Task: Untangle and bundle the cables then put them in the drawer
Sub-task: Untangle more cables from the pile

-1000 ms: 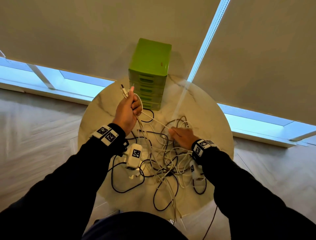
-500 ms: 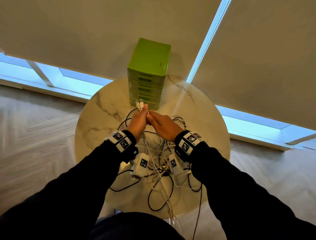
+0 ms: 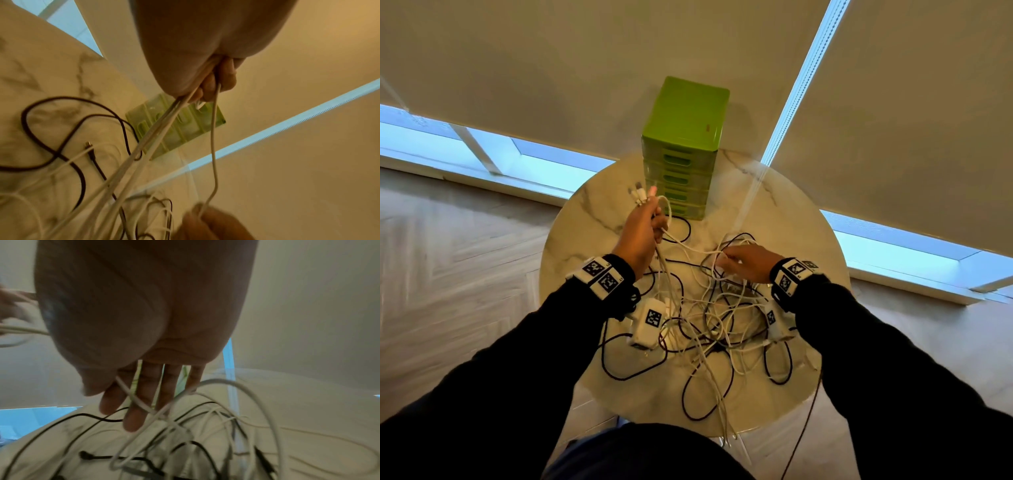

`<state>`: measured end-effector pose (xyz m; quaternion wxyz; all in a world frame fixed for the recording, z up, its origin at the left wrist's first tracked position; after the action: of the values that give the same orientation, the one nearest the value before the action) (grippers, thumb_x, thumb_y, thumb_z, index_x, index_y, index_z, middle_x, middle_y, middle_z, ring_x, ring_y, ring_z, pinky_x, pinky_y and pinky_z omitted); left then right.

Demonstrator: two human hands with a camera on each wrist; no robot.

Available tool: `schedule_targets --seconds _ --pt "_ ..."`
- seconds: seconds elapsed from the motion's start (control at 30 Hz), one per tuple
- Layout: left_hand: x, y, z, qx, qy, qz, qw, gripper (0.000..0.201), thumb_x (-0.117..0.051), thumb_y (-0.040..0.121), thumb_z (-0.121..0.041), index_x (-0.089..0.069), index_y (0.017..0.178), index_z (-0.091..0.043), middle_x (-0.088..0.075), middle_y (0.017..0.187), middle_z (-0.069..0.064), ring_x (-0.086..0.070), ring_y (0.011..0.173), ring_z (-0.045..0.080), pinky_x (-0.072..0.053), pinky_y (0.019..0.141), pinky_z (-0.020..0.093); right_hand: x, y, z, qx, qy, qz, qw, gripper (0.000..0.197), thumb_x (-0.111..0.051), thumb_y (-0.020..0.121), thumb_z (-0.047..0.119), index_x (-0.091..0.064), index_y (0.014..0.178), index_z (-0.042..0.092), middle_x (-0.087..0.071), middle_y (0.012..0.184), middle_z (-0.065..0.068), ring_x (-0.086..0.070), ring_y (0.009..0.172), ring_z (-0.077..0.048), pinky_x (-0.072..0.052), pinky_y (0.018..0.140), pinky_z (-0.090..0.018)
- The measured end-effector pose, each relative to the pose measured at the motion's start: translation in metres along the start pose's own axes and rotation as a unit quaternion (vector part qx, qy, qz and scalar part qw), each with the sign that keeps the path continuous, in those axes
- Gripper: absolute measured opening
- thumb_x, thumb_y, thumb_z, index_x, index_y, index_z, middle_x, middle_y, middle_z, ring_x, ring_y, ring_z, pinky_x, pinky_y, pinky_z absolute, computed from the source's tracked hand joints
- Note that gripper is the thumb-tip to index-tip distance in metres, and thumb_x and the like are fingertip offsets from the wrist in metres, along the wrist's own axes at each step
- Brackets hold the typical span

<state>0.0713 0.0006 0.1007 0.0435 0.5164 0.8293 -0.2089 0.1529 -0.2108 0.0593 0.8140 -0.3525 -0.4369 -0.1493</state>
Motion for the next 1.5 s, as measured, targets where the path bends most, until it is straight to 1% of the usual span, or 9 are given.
schedule_targets --seconds 0.1,0.23,0.4,0.53,0.77,1.0,1.13,1.27,1.5 --pt "0.018 -0.001 -0.017 -0.034 0.032 -0.032 0.998 0.036 -0.033 0.109 -0.035 -0.04 0.075 -0.025 -0.031 0.054 -0.011 -0.024 0.051 0.005 -0.019 0.053 0.025 0.0 -0.014 -0.013 -0.016 0.062 0.038 0.997 0.042 -0.039 0.106 0.042 -0.063 0.094 0.009 -0.063 0.085 -0.003 -0.057 0.083 -0.022 -0.041 0.072 -0.021" --pt "0.025 -0.003 -0.025 -0.083 0.088 -0.055 0.991 0.033 -0.033 0.109 -0.034 -0.041 0.078 -0.026 -0.032 0.064 -0.01 -0.03 0.055 0.003 -0.028 0.053 0.019 -0.003 -0.013 -0.03 -0.071 -0.007 -0.005 0.997 0.042 -0.037 0.104 0.052 -0.059 0.081 0.025 -0.062 0.085 0.002 -0.059 0.086 -0.025 -0.045 0.08 -0.035" --pt "0.002 -0.014 0.004 -0.093 0.206 0.039 0.973 0.015 -0.04 0.106 -0.042 -0.055 0.105 -0.04 -0.052 0.094 -0.003 -0.048 0.086 0.011 -0.043 0.086 0.034 0.024 -0.005 -0.017 -0.117 0.063 -0.218 0.967 0.045 -0.045 0.098 0.057 -0.064 0.077 0.022 -0.071 0.078 -0.004 -0.066 0.077 -0.029 -0.054 0.076 -0.042" --pt "-0.032 -0.023 0.016 -0.083 0.207 0.055 0.973 0.015 -0.044 0.108 -0.028 -0.057 0.108 -0.02 -0.053 0.084 -0.006 -0.051 0.074 -0.003 -0.041 0.069 0.013 0.041 0.0 0.024 -0.07 0.104 -0.287 0.95 0.04 -0.051 0.1 0.048 -0.063 0.074 0.018 -0.065 0.07 -0.003 -0.059 0.069 -0.025 -0.048 0.067 -0.038" --pt "-0.043 -0.018 0.017 -0.048 0.142 0.08 0.986 0.026 -0.05 0.105 -0.034 -0.044 0.13 -0.035 -0.059 0.101 -0.008 -0.052 0.089 0.003 -0.045 0.081 0.022 0.027 -0.007 0.056 -0.024 0.156 -0.287 0.945 0.039 -0.053 0.101 0.041 -0.067 0.078 0.012 -0.065 0.07 -0.003 -0.059 0.065 -0.023 -0.05 0.066 -0.041" --pt "-0.037 -0.015 0.021 -0.044 0.193 0.09 0.976 0.034 -0.055 0.099 -0.043 -0.066 0.097 -0.011 -0.055 0.074 0.007 -0.054 0.073 0.021 -0.046 0.076 0.041 0.014 -0.016 0.071 0.069 0.235 -0.215 0.945 0.02 -0.054 0.103 0.029 -0.07 0.095 0.019 -0.071 0.089 0.008 -0.06 0.073 0.004 -0.045 0.07 -0.012" --pt "-0.027 -0.013 0.016 -0.057 0.195 0.041 0.978 0.04 -0.045 0.105 -0.042 -0.062 0.127 -0.014 -0.053 0.08 0.012 -0.048 0.073 0.029 -0.04 0.072 0.036 -0.003 -0.01 0.057 0.012 0.199 -0.118 0.973 0.032 -0.048 0.103 0.043 -0.065 0.08 0.029 -0.064 0.076 0.01 -0.058 0.07 -0.004 -0.042 0.068 -0.021" --pt "-0.006 -0.011 -0.008 -0.115 0.186 0.006 0.976 0.032 -0.044 0.099 -0.056 -0.057 0.094 -0.027 -0.045 0.078 0.008 -0.04 0.073 0.021 -0.035 0.068 0.041 -0.032 -0.01 0.011 -0.044 0.068 0.0 0.997 0.035 -0.043 0.106 0.04 -0.063 0.096 0.014 -0.063 0.093 -0.007 -0.058 0.089 -0.025 -0.041 0.079 -0.034" --pt "0.032 -0.001 -0.031 -0.185 0.219 -0.072 0.955 0.029 -0.044 0.103 -0.05 -0.054 0.102 -0.023 -0.051 0.075 -0.009 -0.046 0.069 0.009 -0.042 0.071 0.036 -0.029 -0.025 -0.03 -0.052 0.106 -0.047 0.992 0.025 -0.045 0.106 0.028 -0.058 0.087 0.018 -0.066 0.088 -0.003 -0.061 0.087 -0.023 -0.041 0.078 -0.03"
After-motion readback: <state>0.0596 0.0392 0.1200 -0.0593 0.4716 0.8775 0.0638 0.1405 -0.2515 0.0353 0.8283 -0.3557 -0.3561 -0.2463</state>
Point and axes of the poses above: each hand's wrist, its own y-axis towards the middle knuckle, its own x-axis out of the back of the hand, z = x × y, the point moved 3 cm from there along y, towards the middle knuckle
